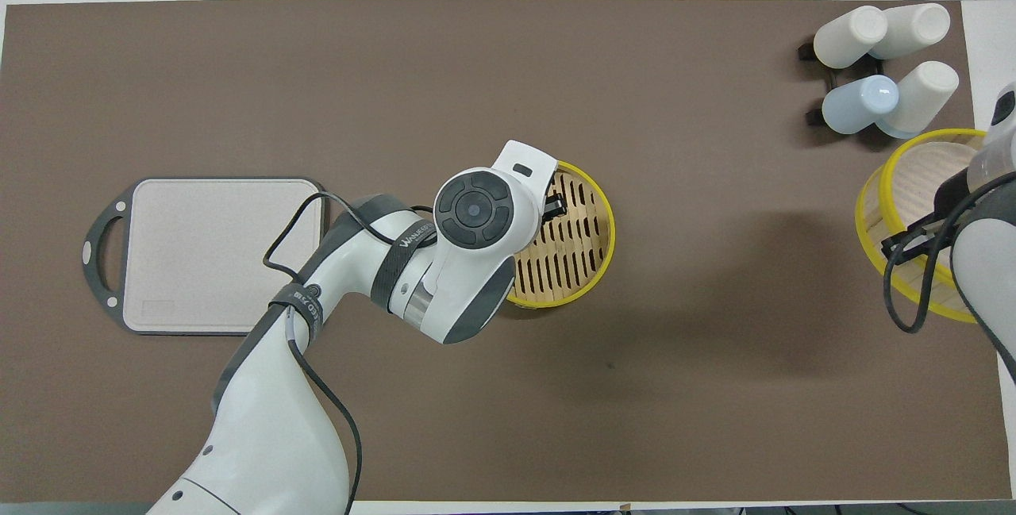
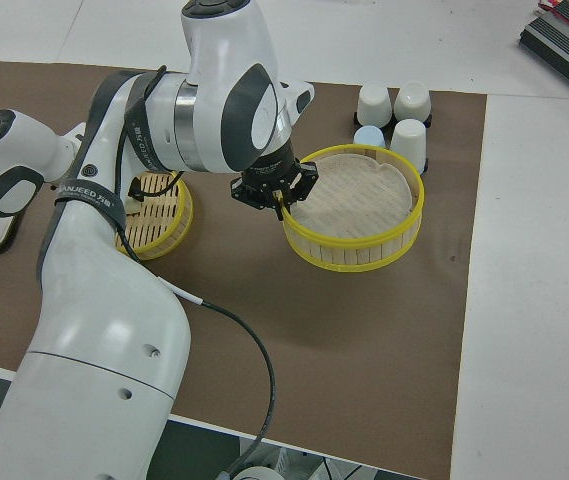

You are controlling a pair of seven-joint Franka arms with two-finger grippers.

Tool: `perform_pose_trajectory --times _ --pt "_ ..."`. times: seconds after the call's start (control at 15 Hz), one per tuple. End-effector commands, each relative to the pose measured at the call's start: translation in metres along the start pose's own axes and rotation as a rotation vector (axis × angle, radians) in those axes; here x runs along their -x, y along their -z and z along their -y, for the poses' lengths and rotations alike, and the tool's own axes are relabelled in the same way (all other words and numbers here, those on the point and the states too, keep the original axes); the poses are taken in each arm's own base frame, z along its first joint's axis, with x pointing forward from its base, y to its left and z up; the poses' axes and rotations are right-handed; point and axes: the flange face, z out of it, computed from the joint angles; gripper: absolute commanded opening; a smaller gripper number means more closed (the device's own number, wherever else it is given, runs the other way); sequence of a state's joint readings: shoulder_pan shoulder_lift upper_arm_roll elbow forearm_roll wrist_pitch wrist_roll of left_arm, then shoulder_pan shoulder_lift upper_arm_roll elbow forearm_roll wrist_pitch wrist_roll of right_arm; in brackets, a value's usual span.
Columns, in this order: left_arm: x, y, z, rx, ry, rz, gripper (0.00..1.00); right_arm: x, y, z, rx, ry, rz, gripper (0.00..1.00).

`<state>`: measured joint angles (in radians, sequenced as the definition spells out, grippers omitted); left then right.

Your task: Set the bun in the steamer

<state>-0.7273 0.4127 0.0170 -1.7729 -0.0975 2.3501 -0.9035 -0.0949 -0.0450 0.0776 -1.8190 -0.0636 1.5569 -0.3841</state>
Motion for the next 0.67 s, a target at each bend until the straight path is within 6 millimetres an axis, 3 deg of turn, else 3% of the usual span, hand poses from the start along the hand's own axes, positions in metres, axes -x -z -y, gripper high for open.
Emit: perform_pose_trajectory --times 0.0,0.07,0.2,0.33,0.47,0.53,0.6 --pt "-0.022 0.076 0.037 -0.035 0.068 0.029 1.0 -0.002 0.009 0.027 0.044 0.023 -0.028 0.0" --pt "-0.039 0.108 0.062 -0.06 0.104 0.048 1.0 -0.012 0.013 0.056 0.057 0.021 -0.036 0.0" --pt "-0.056 0.152 0.098 -0.082 0.087 0.07 1.0 -0.029 0.02 0.101 0.053 -0.053 -0.084 0.0" --pt "-0.088 0.195 0.162 -0.11 0.03 0.09 1.0 -0.056 0.02 0.176 -0.003 -0.125 -0.139 0.0" --pt "-0.111 0.227 0.22 -0.113 -0.048 0.111 1.0 -0.098 0.017 0.256 -0.055 -0.199 -0.193 0.0" --pt "-0.12 0.241 0.25 -0.114 -0.093 0.127 1.0 -0.124 0.005 0.309 -0.064 -0.216 -0.205 0.0" --pt "-0.127 0.252 0.279 -0.111 -0.139 0.143 1.0 -0.144 -0.004 0.342 -0.078 -0.247 -0.232 0.0"
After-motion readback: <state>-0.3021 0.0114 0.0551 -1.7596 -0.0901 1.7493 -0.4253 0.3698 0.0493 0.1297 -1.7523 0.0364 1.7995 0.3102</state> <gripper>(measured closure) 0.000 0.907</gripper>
